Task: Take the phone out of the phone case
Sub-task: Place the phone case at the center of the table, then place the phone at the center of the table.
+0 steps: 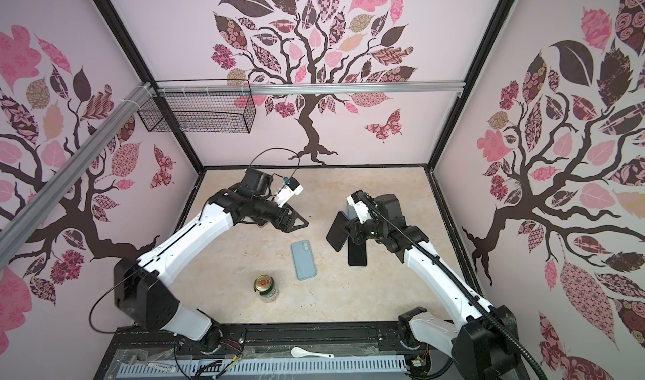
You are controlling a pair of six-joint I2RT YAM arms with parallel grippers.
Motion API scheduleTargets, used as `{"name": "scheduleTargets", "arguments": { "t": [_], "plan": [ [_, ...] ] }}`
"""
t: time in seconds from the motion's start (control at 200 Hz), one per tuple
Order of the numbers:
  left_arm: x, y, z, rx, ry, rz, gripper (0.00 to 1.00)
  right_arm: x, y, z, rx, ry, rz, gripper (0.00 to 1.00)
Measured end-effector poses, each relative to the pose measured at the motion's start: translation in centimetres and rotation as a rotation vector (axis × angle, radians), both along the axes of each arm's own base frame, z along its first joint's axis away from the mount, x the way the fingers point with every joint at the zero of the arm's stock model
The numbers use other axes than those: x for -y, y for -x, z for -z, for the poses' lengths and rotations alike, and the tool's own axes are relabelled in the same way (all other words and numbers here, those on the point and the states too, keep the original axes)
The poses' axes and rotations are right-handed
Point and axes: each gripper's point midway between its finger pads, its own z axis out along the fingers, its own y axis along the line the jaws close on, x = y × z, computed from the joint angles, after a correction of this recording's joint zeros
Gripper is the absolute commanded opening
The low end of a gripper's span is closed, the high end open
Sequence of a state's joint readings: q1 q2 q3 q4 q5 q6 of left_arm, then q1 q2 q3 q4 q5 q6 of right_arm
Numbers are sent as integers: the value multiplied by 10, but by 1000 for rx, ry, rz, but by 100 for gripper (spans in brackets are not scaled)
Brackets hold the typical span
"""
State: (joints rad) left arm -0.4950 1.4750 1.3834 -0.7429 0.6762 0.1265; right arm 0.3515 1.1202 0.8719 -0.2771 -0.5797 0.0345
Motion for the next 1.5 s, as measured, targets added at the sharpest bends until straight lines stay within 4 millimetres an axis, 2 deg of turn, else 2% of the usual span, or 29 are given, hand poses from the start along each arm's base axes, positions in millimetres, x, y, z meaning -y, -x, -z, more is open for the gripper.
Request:
{"name": "scheduleTargets", "arguments": {
  "t": [0.08, 0.135, 0.295, 0.405, 0.48, 0.57, 0.74, 0.86, 0.935, 1.01, 1.115, 1.19, 1.385, 1.5],
  "plan": [
    [4, 23, -24, 48, 98, 81, 78, -12, 10, -19, 36, -81, -86, 0],
    [6, 35, -28, 47, 135, 129, 78, -20, 17, -31, 62, -135, -148, 0],
    [19, 56, -18, -3, 163, 249, 76, -35, 39, -58, 100, -257, -313, 0],
    [27, 70, -7, -48, 156, 315, 69, -39, 52, -68, 108, -306, -396, 0],
    [31, 76, -1, -74, 153, 345, 59, -41, 59, -73, 105, -330, -441, 0],
    [32, 79, 2, -94, 157, 366, 41, -44, 66, -75, 100, -347, -482, 0],
    [35, 87, -4, -102, 185, 407, 12, -45, 71, -74, 81, -356, -510, 0],
    [36, 92, -6, -95, 199, 436, 4, -46, 74, -74, 67, -367, -529, 0],
    [36, 93, -7, -98, 204, 440, 0, -46, 75, -75, 61, -373, -530, 13],
    [36, 93, -10, -100, 211, 433, 0, -46, 74, -79, 46, -386, -520, 36],
    [39, 90, -20, -79, 241, 397, 0, -47, 71, -90, 71, -423, -501, 57],
    [37, 91, -32, -41, 278, 362, 0, -45, 72, -97, 102, -468, -476, 59],
    [31, 91, -80, 82, 418, 260, 0, -42, 76, -113, 136, -605, -374, 59],
    [35, 85, -90, 89, 475, 226, 0, -49, 88, -130, 184, -681, -381, 53]
  ]
}}
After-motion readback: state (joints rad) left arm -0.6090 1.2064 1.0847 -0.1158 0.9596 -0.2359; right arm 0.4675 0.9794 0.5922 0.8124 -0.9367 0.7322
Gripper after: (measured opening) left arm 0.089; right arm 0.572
